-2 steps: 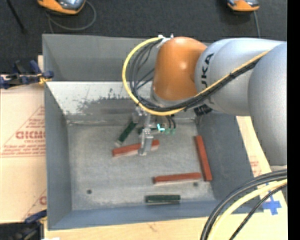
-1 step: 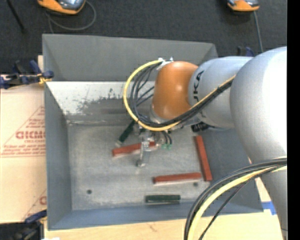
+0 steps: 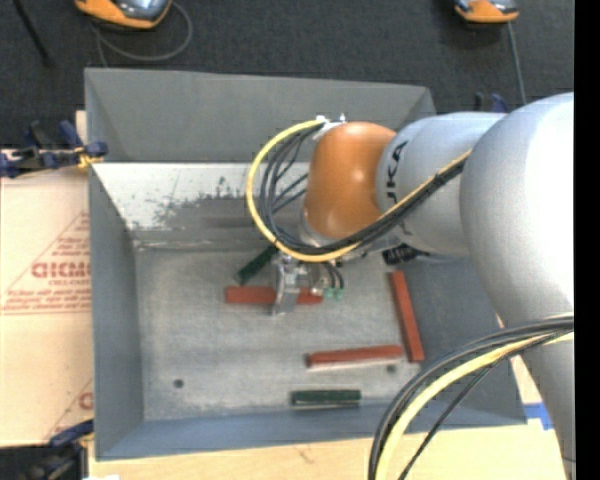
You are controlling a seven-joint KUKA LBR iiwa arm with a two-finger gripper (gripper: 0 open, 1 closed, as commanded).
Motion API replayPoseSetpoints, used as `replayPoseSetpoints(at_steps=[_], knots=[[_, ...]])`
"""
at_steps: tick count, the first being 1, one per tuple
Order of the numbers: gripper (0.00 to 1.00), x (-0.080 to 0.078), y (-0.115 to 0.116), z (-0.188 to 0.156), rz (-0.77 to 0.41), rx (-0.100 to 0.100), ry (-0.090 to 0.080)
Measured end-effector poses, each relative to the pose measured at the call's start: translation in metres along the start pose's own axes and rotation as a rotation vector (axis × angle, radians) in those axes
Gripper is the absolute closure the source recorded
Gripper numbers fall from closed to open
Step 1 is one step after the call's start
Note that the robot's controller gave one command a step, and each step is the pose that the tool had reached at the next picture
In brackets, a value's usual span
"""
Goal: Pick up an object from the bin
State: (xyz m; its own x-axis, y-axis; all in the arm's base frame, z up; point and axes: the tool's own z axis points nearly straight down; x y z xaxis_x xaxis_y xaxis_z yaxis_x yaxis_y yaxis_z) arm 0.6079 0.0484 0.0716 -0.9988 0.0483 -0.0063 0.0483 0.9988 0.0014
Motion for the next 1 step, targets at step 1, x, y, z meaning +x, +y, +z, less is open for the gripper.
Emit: replayPoseSetpoints(at_steps=[1], knots=[[1.00, -0.0323, 0.0164, -0.1043, -0.001, -0.002, -0.008]])
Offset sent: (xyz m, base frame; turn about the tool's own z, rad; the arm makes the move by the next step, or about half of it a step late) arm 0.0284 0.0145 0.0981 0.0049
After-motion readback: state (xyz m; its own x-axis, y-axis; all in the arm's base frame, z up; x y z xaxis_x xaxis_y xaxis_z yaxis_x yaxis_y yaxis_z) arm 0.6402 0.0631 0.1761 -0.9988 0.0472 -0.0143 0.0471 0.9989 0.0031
